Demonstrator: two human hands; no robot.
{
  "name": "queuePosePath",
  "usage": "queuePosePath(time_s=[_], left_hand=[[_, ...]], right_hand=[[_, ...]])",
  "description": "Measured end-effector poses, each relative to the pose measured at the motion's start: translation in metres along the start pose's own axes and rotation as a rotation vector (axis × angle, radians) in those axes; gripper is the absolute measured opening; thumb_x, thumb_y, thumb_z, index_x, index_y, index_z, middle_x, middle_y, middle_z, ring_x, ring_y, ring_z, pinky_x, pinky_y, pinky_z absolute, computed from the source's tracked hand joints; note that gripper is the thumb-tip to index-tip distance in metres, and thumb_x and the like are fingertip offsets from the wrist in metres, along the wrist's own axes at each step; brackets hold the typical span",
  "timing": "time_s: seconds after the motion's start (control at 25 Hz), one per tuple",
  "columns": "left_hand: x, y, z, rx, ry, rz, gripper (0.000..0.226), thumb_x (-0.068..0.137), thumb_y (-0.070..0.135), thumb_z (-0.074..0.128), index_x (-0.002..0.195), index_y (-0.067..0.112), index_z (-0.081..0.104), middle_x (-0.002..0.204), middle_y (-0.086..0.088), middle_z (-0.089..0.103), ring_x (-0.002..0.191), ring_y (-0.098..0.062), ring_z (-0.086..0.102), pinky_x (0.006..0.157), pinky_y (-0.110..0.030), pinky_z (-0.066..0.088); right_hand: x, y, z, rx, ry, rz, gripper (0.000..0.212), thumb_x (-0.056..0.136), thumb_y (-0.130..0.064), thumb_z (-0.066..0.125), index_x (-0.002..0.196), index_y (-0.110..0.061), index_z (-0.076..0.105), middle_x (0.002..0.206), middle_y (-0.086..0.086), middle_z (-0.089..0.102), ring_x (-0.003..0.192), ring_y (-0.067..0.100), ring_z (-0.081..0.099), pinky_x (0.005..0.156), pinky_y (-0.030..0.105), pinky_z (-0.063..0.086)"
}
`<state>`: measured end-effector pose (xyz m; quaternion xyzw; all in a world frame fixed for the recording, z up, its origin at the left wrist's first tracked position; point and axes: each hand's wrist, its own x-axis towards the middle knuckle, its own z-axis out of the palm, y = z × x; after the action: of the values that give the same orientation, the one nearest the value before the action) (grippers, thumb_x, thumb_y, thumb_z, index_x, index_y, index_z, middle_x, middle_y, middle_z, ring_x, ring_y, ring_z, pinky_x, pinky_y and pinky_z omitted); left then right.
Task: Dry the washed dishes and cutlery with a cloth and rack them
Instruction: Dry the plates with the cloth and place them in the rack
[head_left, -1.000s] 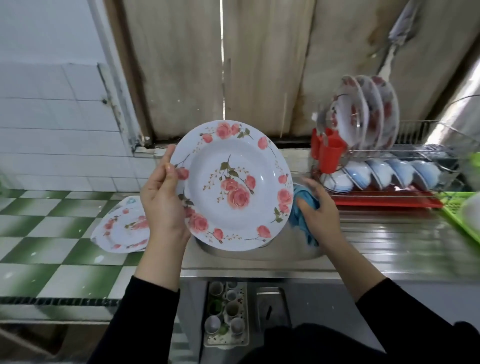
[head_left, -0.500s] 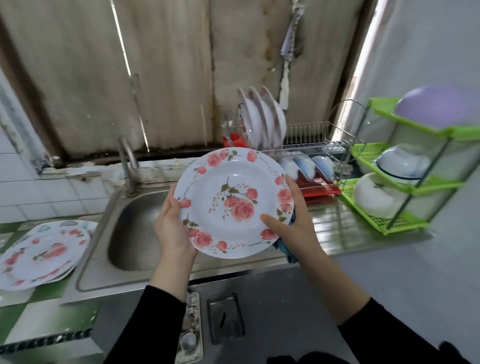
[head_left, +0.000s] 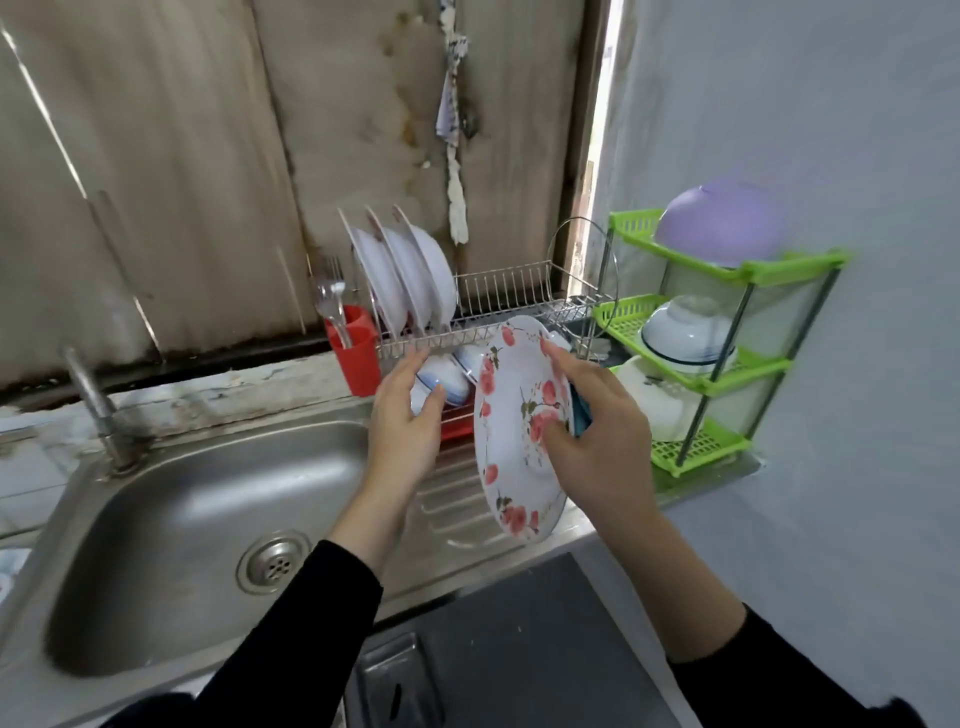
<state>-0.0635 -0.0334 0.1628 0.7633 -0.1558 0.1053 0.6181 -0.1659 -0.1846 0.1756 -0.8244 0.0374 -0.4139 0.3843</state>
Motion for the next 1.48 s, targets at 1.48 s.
queuePosePath(time_s=[1.48], left_hand=[[0.206,-0.026,0.008,1.064,0.217,0.675,0.055,0.093,0.034,0.037,0.144,0.013,0.044,0.151,-0.004,0.041,0.144,-0.021,0.029,0.117,-0.046,0.001]], right_hand=[[0.204,0.11,0.188,-0.191,0.399,-0.529,0.049,0.083,0.005,0.06,0.128,-0.015,0.061,0.116,0.001,0.067,0.077,0.022,0.047,0.06,0.026,0.043]])
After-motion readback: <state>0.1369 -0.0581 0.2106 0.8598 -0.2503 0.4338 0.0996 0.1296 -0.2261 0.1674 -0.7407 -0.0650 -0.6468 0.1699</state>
